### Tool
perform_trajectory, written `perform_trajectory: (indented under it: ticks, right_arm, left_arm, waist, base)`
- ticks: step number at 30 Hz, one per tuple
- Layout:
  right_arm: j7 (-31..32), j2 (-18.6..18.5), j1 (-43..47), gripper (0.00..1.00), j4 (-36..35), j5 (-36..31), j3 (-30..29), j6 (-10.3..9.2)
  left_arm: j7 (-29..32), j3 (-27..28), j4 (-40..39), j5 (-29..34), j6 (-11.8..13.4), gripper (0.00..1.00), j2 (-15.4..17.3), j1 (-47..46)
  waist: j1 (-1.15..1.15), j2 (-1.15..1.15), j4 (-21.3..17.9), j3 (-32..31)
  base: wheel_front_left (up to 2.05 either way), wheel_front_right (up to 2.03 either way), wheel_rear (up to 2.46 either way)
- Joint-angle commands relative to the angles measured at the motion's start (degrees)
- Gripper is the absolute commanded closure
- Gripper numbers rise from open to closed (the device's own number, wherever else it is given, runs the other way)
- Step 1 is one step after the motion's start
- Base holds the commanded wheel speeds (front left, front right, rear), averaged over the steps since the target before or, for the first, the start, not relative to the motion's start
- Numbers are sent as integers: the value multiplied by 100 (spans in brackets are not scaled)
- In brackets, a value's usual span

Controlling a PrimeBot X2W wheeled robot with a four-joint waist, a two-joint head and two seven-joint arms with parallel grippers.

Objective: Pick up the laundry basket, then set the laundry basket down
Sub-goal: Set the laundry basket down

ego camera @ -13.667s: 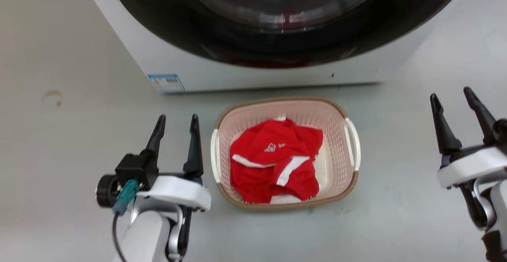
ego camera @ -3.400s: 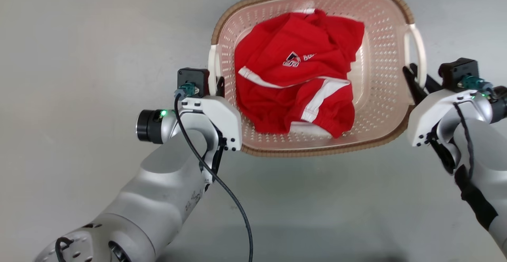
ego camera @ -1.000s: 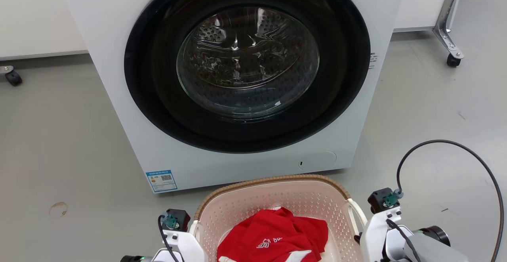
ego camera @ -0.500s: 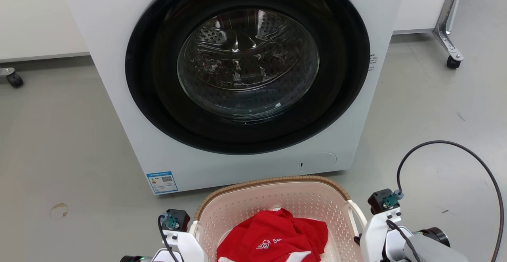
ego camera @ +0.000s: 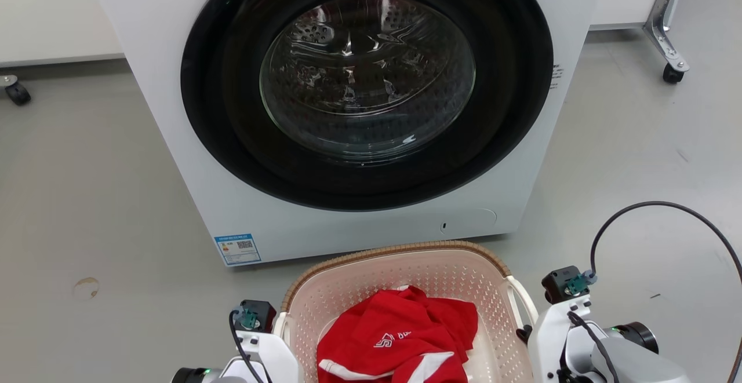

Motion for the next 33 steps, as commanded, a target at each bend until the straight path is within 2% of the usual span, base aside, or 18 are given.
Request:
perform_trajectory:
  ticks: [1, 7, 17, 23, 33]
  right_arm:
    - [-150, -158, -235, 100, 18, 54, -30, 35]
    - [-674, -158, -537, 100, 212, 17, -137, 35]
    - [-1775, -206, -1399, 100, 627, -195, -324, 35]
    - [-2012, -385, -1696, 100, 606, -164, -361, 35]
    - [-2162, -616, -2060, 100, 431, -115, -317, 35]
  left_arm:
    - [-169, 102, 68, 63, 94, 100, 245, -333]
    - [-423, 112, 69, 143, 292, 100, 169, -699]
    - [-890, 100, 31, 389, 673, 100, 27, -1647]
    - [-999, 92, 4, 477, 840, 100, -28, -1992]
    - [-1153, 79, -55, 614, 1029, 100, -64, -2477]
  waist:
    - [0, 0, 40, 105]
    - [0, 0, 108, 638]
    - [0, 0, 265, 2141]
    - [0, 0, 336, 2855]
    - [0, 0, 297, 3683]
  base:
    - [0, 0, 0]
    - [0, 0, 0]
    - [0, 0, 0]
    - [0, 0, 0]
    - [0, 0, 0]
